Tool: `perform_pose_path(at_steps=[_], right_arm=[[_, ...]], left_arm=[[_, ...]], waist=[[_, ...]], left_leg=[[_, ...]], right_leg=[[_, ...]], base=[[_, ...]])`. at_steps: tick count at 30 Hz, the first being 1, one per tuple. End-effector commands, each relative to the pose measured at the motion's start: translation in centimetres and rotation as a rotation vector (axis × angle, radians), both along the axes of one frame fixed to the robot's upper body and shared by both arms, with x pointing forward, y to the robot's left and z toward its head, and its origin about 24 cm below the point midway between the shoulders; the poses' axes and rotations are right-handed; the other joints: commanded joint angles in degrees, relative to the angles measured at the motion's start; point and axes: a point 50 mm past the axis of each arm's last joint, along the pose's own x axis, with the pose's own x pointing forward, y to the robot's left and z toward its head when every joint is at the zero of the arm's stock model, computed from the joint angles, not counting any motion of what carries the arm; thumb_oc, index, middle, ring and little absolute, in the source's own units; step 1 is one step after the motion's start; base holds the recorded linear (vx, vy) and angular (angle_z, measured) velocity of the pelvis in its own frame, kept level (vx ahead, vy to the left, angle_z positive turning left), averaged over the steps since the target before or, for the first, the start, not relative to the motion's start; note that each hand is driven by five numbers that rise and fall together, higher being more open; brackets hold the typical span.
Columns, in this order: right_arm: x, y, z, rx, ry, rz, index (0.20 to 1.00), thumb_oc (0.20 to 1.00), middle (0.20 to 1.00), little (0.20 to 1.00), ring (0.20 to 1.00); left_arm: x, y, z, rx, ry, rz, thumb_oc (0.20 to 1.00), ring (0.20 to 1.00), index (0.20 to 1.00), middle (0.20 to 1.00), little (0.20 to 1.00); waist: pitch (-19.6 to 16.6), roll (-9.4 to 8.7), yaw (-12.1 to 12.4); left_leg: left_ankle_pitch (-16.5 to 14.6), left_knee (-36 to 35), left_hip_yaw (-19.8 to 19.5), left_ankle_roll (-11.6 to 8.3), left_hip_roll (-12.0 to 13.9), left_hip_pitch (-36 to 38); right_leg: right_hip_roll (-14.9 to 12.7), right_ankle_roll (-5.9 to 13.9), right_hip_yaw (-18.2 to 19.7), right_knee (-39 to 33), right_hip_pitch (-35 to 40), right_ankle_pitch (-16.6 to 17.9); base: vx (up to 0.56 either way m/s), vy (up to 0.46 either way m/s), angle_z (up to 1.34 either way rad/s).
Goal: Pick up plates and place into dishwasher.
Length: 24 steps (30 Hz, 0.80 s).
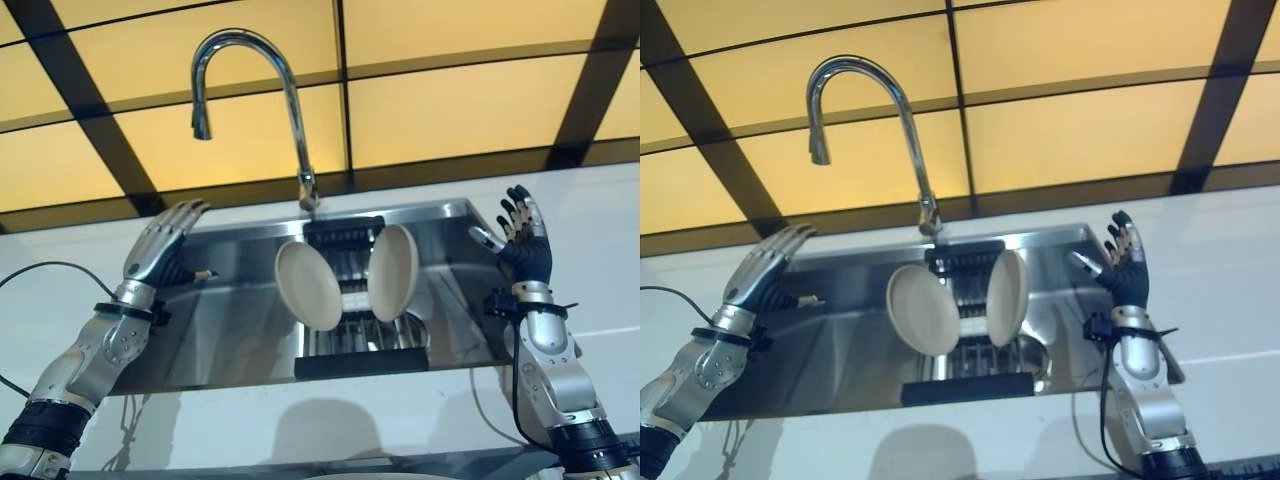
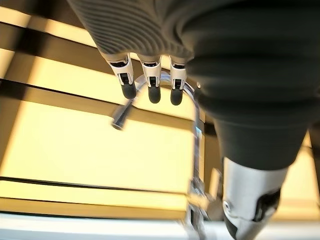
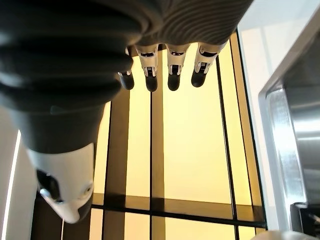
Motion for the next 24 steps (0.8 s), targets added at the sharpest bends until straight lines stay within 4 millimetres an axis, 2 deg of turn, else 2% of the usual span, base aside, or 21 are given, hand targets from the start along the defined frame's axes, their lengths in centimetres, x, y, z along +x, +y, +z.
perform_pose_path(at_steps=[1,10,18,24], right_arm=[[0.2,-0.4,2.1,-0.029,-0.082,0.022,1.000,1.000,1.000,1.000,1.000],[0.7,-0.4,2.2,-0.060,-0.056,0.045,1.000,1.000,1.000,1.000,1.000],[1.1,-0.7,2.8,-0.113,-0.044,0.063,1.000,1.000,1.000,1.000,1.000],[1.8,-0.9,3.9,-0.154,-0.054,0.076,1.000,1.000,1.000,1.000,1.000]], left_arm=[[1.7,0.4,4.2,0.128,-0.179,-0.030,1.000,1.000,1.000,1.000,1.000],[2.2,-0.4,3.7,0.181,-0.182,-0.058,1.000,1.000,1.000,1.000,1.000],[2.5,-1.1,2.2,0.224,-0.174,-0.063,1.000,1.000,1.000,1.000,1.000],[2.8,-1.6,1.6,0.402,-0.174,-0.100,1.000,1.000,1.000,1.000,1.000]], waist=[[0.08,-2.76,-1.39],[2.32,-1.64,-2.82],[4.68,-0.18,-3.97],[6.43,1.07,-4.61]], left_leg=[[-4.98,2.02,1.65,0.77,-0.12,-1.07],[-4.73,2.30,2.10,0.92,-0.66,-2.14],[-4.08,2.78,2.68,0.80,-1.05,-3.39],[-3.59,3.50,2.63,0.62,-1.48,-4.67]], right_leg=[[-1.33,2.66,-1.50,0.37,-3.46,-1.25],[-1.48,2.68,-0.37,0.72,-4.86,-1.05],[-1.68,2.44,0.50,1.40,-6.36,-1.11],[-1.94,2.23,1.09,2.25,-7.69,-1.06]], base=[[0.08,0.014,-0.05],[0.07,0.023,-0.09],[0.05,0.058,-0.08],[0.01,0.066,-0.07]])
